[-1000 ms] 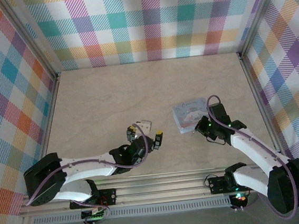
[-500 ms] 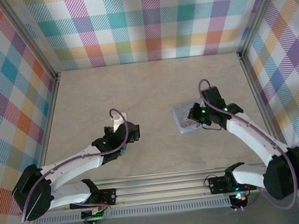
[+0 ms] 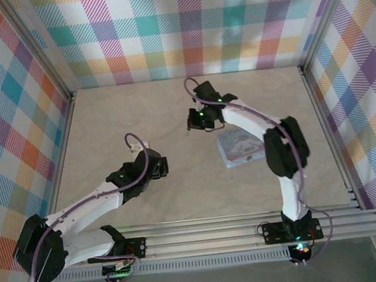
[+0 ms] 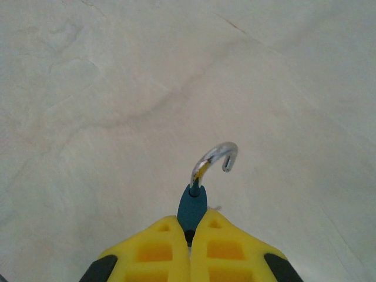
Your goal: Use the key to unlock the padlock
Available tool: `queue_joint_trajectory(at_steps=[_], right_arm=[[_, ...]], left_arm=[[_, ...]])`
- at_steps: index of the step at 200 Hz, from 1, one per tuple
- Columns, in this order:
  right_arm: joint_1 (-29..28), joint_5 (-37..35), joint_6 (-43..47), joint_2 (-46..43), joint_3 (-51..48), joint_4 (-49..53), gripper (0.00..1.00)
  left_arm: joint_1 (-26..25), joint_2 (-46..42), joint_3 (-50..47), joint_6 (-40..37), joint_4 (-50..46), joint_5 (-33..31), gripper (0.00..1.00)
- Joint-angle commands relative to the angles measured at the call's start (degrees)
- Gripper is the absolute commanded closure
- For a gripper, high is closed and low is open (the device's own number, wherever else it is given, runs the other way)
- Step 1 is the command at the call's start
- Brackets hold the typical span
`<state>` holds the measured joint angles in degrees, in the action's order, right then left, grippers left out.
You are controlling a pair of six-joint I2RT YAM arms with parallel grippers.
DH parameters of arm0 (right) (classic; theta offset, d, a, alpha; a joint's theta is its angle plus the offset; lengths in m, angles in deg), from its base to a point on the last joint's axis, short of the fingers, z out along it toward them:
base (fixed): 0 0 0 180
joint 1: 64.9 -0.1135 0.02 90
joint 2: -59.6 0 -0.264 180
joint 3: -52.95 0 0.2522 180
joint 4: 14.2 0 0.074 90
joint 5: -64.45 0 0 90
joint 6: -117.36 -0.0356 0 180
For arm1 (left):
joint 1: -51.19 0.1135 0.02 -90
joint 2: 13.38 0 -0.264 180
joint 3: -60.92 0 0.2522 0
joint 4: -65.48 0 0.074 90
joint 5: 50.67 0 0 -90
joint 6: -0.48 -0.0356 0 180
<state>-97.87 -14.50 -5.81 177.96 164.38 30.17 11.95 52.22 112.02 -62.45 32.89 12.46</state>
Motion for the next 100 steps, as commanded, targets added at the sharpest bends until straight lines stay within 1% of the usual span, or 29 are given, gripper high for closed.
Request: queue_joint_trajectory(at_steps=[1,21,50,72,100], right_arm=[[-0.77,2.68,3.23,7.4,10.09,3.5,1.0],[-0.78,1.71,4.19,14.45,18.92,5.37,1.0],[-0.69,1.51,5.48,22.35,28.72,8.33,1.0],[-0.69,1.78,5.49,26.0,32.17,8.88,0.99],[-0.69,1.65,5.6,28.38,34.32,9.16,0.93]], left_arm=[[2.23,2.15,0.4,2.53,-2.59,4.69,0.0],[2.98,2.51,0.53,3.3,-2.38,6.39,0.0],[5.01,3.32,1.07,3.42,-2.48,10.19,0.0],[6.08,3.45,2.01,3.52,-4.54,11.88,0.0],[6.42,1.43,1.29,3.57,-5.66,11.53,0.0]])
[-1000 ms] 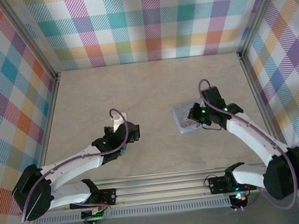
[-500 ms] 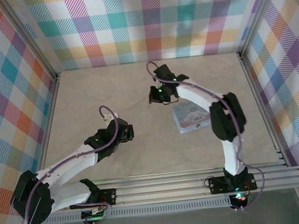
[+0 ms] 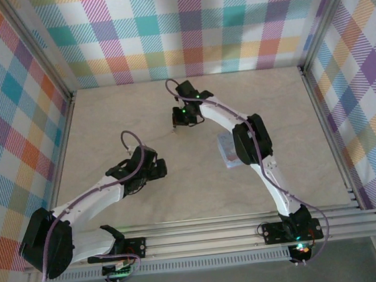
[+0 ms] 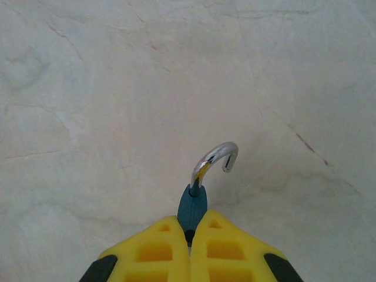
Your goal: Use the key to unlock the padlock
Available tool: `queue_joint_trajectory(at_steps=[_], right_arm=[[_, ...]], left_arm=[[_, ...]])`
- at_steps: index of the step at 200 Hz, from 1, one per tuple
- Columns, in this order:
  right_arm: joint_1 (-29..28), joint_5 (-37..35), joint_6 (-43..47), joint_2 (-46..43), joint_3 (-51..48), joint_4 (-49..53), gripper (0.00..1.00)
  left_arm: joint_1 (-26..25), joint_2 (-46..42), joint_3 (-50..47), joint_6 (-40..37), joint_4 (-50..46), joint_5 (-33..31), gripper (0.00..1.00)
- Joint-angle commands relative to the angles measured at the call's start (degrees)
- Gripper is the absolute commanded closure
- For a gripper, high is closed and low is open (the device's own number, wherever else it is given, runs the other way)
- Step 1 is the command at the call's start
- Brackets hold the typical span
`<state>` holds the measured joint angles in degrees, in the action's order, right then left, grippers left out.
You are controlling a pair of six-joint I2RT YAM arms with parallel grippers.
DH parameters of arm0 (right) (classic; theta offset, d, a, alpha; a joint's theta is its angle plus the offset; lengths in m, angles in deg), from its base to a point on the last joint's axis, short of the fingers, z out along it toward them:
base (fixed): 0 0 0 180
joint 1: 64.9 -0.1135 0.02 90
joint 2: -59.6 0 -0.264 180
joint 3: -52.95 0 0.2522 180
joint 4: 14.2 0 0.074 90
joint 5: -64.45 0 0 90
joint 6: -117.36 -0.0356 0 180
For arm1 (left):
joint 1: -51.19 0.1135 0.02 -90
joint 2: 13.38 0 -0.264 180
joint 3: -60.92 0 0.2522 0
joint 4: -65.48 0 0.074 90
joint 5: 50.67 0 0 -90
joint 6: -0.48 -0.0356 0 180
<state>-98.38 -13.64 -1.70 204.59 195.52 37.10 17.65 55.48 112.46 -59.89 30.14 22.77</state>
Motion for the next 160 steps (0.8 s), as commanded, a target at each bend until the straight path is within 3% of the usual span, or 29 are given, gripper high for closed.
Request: queue_joint_trajectory(at_steps=[1,48,77,128,154,160], right_arm=[[-0.19,0.82,1.47,1.77,3.23,2.25,0.92],[-0.19,-0.4,4.47,-0.26,4.63,5.27,0.67],[-0.19,-4.65,6.23,-7.26,-0.1,4.51,0.44],[0.07,-12.25,8.92,-28.81,-24.11,-6.88,0.2],[0.73,-21.34,12.76,-40.04,-37.63,-11.27,0.0],[0.89,-24.17,13.81,-42.3,-40.47,-12.08,0.0]], left_arm=[[0.74,-1.9,0.74,0.99,-2.92,1.2,0.0],[1.13,-3.26,-1.66,2.42,-0.95,1.22,0.0],[1.29,-1.74,0.29,1.94,-3.31,1.26,0.0],[2.29,-3.49,5.02,-2.66,-6.14,-3.48,0.0],[2.8,-4.64,7.32,-9.22,-4.71,-7.92,0.0],[2.91,-4.87,7.74,-10.7,-4.08,-9.54,0.0]])
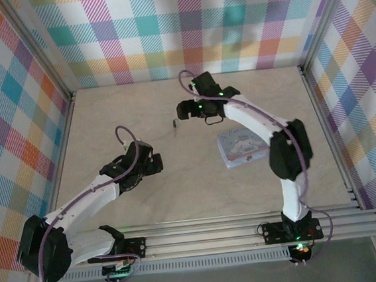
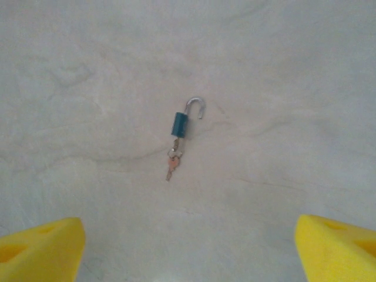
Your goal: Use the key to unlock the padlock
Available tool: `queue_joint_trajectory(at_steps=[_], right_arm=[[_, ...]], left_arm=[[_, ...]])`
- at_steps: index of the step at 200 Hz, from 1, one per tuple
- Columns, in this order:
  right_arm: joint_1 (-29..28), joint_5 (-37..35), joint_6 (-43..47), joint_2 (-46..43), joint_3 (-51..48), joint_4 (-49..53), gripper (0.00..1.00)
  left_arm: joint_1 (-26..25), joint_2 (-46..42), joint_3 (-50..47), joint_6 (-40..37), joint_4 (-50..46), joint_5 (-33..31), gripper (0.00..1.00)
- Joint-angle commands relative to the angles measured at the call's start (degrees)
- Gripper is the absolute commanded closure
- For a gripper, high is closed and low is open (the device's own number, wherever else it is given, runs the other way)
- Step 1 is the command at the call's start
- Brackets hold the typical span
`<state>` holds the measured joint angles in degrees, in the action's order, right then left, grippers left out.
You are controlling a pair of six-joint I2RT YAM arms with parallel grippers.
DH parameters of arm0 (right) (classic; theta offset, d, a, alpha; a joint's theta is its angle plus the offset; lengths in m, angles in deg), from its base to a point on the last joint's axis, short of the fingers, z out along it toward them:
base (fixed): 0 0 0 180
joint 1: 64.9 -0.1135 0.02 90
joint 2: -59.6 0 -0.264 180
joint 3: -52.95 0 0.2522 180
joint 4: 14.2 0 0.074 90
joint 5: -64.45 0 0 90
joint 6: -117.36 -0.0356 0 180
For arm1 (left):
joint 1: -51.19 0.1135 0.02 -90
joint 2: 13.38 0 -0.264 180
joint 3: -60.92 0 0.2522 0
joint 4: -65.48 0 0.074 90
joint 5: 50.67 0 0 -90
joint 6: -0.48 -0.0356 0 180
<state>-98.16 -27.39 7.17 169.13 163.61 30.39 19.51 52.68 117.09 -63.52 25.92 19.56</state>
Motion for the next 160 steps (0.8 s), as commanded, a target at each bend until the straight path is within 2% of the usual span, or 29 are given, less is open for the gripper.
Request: queue_joint_trajectory(at_steps=[1,21,47,66,87,121,147,160], right_arm=[[0.7,-10.84,5.09,-7.17,-8.96,-5.49,0.0],[1.8,-18.79,7.86,-14.17,-17.69,-7.83,0.0],[5.18,-24.33,10.57,-22.59,-28.78,-11.18,0.0],[11.0,-24.53,8.8,-28.9,-37.96,-15.85,0.0],[19.24,-20.02,4.87,-35.68,-48.2,-21.88,0.0],[22.69,-21.75,15.62,-44.66,-66.16,-44.31,0.0],[27.05,-18.42,14.39,-44.94,-69.99,-46.6,0.0],[28.12,-16.55,13.69,-43.94,-72.1,-51.22,0.0]], left_arm=[[1.07,-2.12,3.11,-7.35,0.27,-6.64,0.0],[2.08,-3.47,3.09,-12.53,4.17,-11.3,0.0],[3.96,-7.03,0.32,-19.19,14.34,-12.49,0.0],[5.68,-9.88,-4.43,-23.89,24.25,-12.27,0.0],[8.54,-10.39,-10.34,-29.0,35.04,-9.62,0.0],[15.29,-4.8,-16.46,-28.09,45.39,-4.03,0.0],[19.28,-0.54,-21.07,-25.97,54.94,-2.22,0.0],[20.45,1.06,-22.42,-26.15,57.74,-1.9,0.0]])
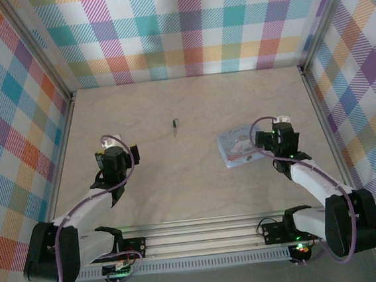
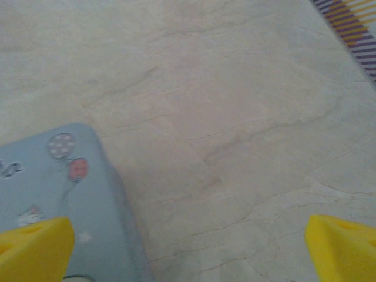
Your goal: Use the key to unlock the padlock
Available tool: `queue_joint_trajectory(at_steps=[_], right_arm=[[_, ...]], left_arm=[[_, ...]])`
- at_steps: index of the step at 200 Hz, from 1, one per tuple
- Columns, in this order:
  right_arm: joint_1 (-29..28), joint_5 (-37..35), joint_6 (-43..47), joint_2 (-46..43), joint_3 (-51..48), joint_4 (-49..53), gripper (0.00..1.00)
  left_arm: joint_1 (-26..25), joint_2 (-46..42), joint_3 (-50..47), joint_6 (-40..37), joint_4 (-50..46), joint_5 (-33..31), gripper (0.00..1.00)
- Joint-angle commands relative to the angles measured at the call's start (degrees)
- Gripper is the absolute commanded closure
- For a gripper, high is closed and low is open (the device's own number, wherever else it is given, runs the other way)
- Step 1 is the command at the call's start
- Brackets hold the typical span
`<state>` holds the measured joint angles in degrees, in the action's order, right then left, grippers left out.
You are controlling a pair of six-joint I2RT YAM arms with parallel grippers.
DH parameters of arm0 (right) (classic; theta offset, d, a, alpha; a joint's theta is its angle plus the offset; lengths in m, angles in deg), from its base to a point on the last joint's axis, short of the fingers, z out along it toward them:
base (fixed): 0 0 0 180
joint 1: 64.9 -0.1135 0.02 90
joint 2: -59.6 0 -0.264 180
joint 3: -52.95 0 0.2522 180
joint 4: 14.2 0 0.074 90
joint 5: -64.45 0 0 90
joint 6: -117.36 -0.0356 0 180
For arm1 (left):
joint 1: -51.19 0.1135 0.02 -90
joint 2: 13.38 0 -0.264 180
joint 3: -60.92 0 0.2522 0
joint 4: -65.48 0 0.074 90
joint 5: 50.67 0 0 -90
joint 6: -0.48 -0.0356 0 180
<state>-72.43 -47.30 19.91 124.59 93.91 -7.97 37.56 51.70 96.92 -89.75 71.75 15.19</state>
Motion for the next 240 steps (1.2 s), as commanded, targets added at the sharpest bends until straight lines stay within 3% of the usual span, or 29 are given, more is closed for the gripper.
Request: queue_joint_trajectory(at_steps=[1,55,97,157,173,183,200,208,219,240], right_arm=[[2.46,3.51,0.94,0.68,-2.58,-13.43,0.0],[2.87,3.74,2.58,11.29,-6.93,-34.49,0.0],[4.04,5.65,3.92,17.89,-9.38,-46.99,0.0],[6.07,13.88,4.27,18.7,-9.72,-47.33,0.0],[6.71,12.35,3.4,24.02,-10.06,-54.33,0.0],[6.85,12.12,2.57,21.3,-8.9,-46.95,0.0],[6.76,11.88,2.99,22.36,-7.6,-47.03,0.0],[6.38,11.43,3.36,22.55,-5.37,-42.31,0.0],[5.72,11.17,3.89,22.67,-5.15,-42.45,0.0],[5.73,11.19,3.93,22.61,-5.22,-42.41,0.0]], left_arm=[[2.43,2.15,-2.31,0.02,12.07,2.41,0.0],[3.21,3.83,-6.34,-1.05,19.71,2.06,0.0],[3.32,9.96,-4.08,-2.4,22.59,6.8,0.0],[3.73,18.35,-2.0,-4.09,28.42,7.8,0.0],[4.07,21.34,-2.17,-4.34,31.9,8.29,0.0],[5.24,21.56,-1.94,-3.5,31.08,10.08,0.0],[5.98,25.15,-0.72,-2.91,32.43,10.75,0.0],[7.29,24.29,0.91,-2.01,27.42,12.86,0.0],[9.21,24.83,1.64,-0.83,27.16,15.96,0.0],[9.19,24.57,1.64,-0.93,26.52,16.14,0.0]])
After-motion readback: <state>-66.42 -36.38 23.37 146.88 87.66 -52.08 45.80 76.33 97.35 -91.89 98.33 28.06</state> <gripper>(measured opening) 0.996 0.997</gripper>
